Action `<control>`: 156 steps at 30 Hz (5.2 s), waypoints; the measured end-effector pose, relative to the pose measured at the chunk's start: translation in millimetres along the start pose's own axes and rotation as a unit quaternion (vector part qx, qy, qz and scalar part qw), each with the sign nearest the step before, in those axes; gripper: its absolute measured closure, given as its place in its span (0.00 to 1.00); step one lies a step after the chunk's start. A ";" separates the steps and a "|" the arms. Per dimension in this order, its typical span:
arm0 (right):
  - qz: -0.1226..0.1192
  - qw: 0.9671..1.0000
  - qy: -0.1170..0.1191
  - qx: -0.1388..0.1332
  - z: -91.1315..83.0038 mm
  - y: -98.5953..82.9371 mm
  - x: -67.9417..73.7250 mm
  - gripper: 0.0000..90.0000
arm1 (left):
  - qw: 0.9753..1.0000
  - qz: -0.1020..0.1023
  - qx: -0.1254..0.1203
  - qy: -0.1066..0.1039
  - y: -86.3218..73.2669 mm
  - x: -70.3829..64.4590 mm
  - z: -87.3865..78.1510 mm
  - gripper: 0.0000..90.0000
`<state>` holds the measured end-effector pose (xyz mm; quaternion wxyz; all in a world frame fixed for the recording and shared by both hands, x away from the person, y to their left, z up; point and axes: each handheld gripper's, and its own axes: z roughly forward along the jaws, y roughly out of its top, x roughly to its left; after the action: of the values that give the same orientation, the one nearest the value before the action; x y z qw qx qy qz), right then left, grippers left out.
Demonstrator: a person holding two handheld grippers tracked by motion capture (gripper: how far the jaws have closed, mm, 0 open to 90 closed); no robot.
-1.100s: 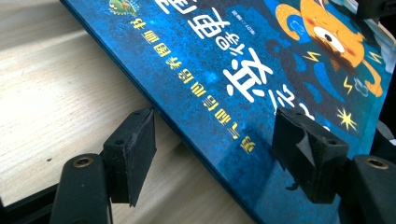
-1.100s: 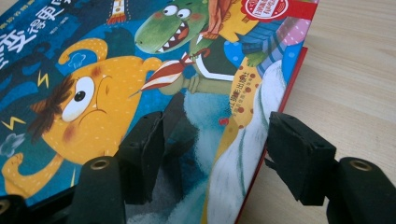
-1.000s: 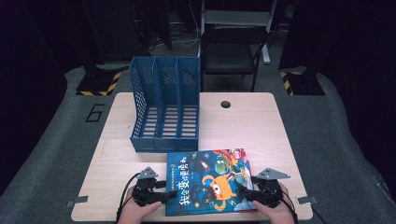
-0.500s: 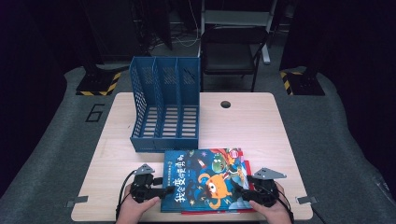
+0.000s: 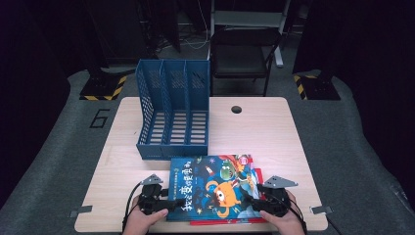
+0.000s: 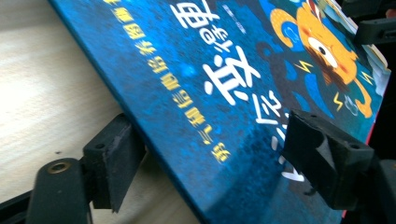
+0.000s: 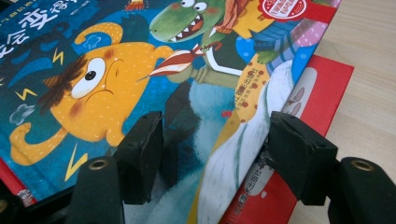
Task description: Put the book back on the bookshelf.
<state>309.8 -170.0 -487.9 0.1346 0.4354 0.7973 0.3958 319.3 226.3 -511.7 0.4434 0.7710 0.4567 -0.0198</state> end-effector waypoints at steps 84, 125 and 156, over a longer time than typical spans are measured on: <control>-0.003 0.999 0.035 0.007 0.9 -1.1 5.4 0.37 | 0.999 -0.026 0.015 -0.025 -0.5 -10.4 -21.6 0.27; 0.015 0.998 0.065 -0.002 4.5 -0.1 5.1 0.33 | 0.999 -0.025 -0.017 -0.040 12.4 -12.9 -45.8 0.42; 0.022 0.997 0.079 -0.005 6.1 0.1 4.0 0.32 | 0.997 -0.037 -0.017 -0.060 18.5 -20.6 -39.3 0.46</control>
<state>310.9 -163.7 -491.2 0.0653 0.4193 0.7936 0.4360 306.0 236.3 -466.7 0.4825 0.7432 0.4575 -0.0748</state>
